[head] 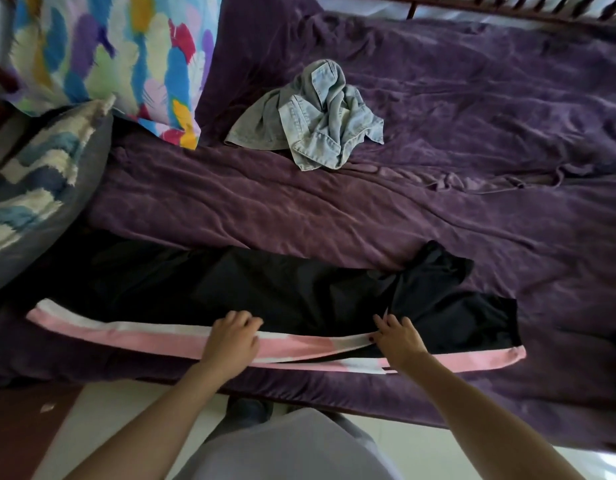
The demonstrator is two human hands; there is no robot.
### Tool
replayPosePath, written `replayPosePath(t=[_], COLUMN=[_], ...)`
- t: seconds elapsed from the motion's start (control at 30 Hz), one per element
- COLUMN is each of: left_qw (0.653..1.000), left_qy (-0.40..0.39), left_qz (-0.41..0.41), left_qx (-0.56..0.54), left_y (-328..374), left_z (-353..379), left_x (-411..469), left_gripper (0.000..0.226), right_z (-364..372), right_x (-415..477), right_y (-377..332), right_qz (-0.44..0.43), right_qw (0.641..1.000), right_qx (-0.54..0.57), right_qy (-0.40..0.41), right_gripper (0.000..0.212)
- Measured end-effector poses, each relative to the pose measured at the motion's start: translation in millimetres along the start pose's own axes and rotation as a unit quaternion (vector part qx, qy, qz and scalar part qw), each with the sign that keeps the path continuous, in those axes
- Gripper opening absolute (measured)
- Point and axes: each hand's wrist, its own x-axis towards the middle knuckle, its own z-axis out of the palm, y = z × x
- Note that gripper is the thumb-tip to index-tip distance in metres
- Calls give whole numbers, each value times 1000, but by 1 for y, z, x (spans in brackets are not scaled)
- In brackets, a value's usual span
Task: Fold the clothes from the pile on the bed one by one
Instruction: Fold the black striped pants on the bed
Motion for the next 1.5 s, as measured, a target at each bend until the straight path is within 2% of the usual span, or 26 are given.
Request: replayPosePath(t=[0.1, 0.23, 0.53, 0.7, 0.77, 0.8, 0.9, 0.97, 1.0, 1.1, 1.13, 1.2, 1.3, 1.4, 1.5], left_qw=[996, 988, 989, 993, 991, 991, 989, 988, 988, 986, 985, 985, 984, 982, 981], left_qy=[-30, -80, -73, -70, -73, -77, -91, -102, -110, -123, -125, -126, -135, -145, -148], left_qz=[85, 129, 122, 94, 103, 107, 109, 111, 112, 116, 118, 115, 107, 104, 97], left_qx=[3, 7, -41, -29, -34, -36, -29, -15, -9, 5, 11, 23, 46, 68, 78], left_y=[55, 103, 134, 137, 137, 137, 140, 142, 144, 150, 152, 155, 157, 158, 159], left_z=[12, 23, 43, 45, 43, 43, 43, 44, 44, 45, 45, 46, 45, 46, 48], left_x=[17, 29, 33, 32, 30, 30, 28, 28, 28, 28, 28, 28, 30, 29, 28], left_gripper=[44, 46, 34, 27, 27, 27, 27, 24, 24, 25, 25, 26, 26, 26, 27], right_z=[1, 0, -2, 7, 17, 23, 36, 52, 59, 94, 101, 112, 118, 128, 133], right_x=[3, 13, 47, 30, 10, -2, -39, -55, -64, -74, -76, -76, -81, -87, -88], right_y=[14, 40, 87, 100, 110, 113, 112, 106, 101, 89, 85, 83, 92, 102, 114], right_qz=[-2, 22, 46, -15, -39, -37, 56, 111, 151, 268, 298, 348, 413, 460, 501], right_qw=[1000, 999, 993, 984, 984, 984, 988, 990, 982, 952, 936, 903, 838, 756, 701], right_qx=[4, -7, -73, -155, -166, -157, -128, -6, 52, 144, 185, 246, 350, 454, 502], right_qy=[16, 35, 78, 88, 59, 73, 73, 91, 101, -11, -42, -48, -72, -107, -77], right_gripper=[48, 49, 35, 42, 42, 39, 33, 42, 44, 35, 38, 46, 54, 51, 45])
